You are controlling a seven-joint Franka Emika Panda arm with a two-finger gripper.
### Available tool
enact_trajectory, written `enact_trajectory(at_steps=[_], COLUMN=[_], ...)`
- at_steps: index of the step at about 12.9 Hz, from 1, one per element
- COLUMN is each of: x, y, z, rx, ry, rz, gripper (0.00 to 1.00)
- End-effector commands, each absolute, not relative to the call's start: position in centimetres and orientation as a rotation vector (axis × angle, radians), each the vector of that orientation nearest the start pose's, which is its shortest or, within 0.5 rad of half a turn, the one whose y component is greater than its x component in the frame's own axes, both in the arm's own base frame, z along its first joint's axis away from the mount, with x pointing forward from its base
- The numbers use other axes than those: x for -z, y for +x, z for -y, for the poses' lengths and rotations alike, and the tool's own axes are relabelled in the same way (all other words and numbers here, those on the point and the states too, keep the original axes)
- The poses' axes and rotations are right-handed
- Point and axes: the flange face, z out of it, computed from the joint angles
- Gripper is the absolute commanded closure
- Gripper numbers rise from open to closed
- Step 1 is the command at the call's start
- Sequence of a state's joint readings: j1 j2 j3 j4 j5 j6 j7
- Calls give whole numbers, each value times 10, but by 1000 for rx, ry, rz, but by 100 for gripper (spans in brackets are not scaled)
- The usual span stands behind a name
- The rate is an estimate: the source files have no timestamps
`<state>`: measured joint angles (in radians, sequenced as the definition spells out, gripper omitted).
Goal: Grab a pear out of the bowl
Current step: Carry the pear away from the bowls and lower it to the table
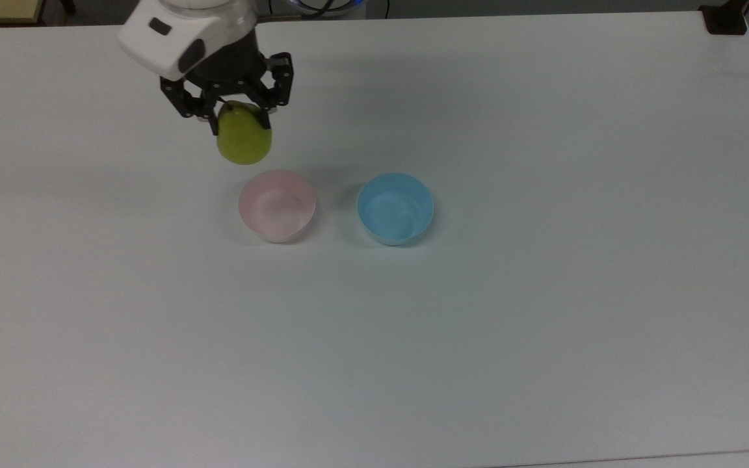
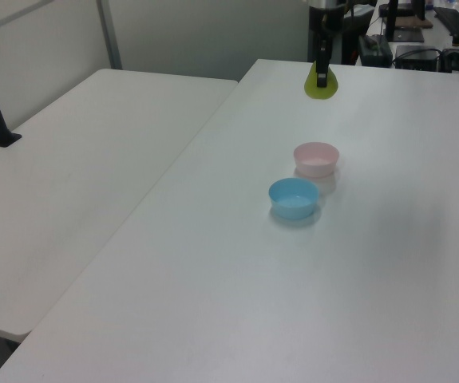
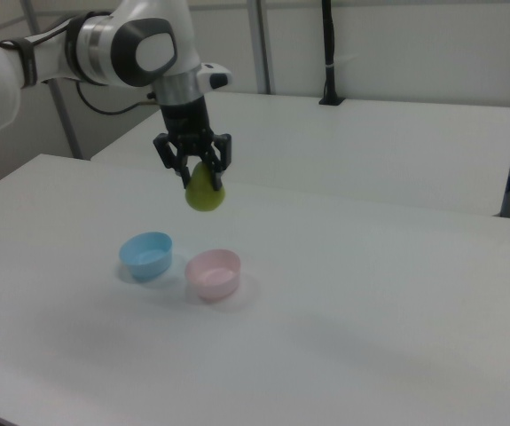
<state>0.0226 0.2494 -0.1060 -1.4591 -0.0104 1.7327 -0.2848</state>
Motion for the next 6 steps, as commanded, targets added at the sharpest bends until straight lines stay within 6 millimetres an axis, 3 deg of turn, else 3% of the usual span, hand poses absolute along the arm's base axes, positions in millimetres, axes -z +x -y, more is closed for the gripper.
enact_trajectory(at_steps=[1,3,6], x=[-549,-540,-505], y=[643,645,649], z=[100,147,200], rx=[46,40,24], ry=[-3160,-3165,-3170], rz=[391,416,419], gripper=[100,100,100])
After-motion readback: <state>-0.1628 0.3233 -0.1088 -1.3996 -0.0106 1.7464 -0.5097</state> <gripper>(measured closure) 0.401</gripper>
